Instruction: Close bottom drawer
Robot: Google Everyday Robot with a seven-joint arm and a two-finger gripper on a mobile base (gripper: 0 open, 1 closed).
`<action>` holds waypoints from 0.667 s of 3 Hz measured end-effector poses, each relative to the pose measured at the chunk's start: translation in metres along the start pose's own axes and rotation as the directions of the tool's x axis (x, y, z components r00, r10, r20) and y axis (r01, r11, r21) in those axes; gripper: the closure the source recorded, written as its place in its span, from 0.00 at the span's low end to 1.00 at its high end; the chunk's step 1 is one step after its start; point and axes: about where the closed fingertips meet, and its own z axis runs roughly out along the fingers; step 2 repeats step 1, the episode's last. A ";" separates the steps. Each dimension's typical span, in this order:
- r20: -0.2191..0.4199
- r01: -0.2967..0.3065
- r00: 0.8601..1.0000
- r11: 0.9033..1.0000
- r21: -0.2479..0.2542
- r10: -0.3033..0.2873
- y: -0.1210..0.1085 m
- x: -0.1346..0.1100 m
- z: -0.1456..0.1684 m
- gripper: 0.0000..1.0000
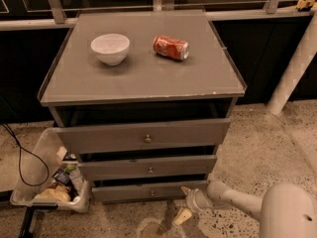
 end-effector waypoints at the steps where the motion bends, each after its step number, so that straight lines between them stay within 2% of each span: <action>1: 0.000 0.000 1.000 1.000 0.000 0.000 0.000 0.000 0.000 0.00; 2: 0.000 0.000 1.000 1.000 0.000 0.000 0.000 0.000 0.000 0.00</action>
Offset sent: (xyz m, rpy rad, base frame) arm 0.0000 0.0000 0.0000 0.0000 0.0000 0.0000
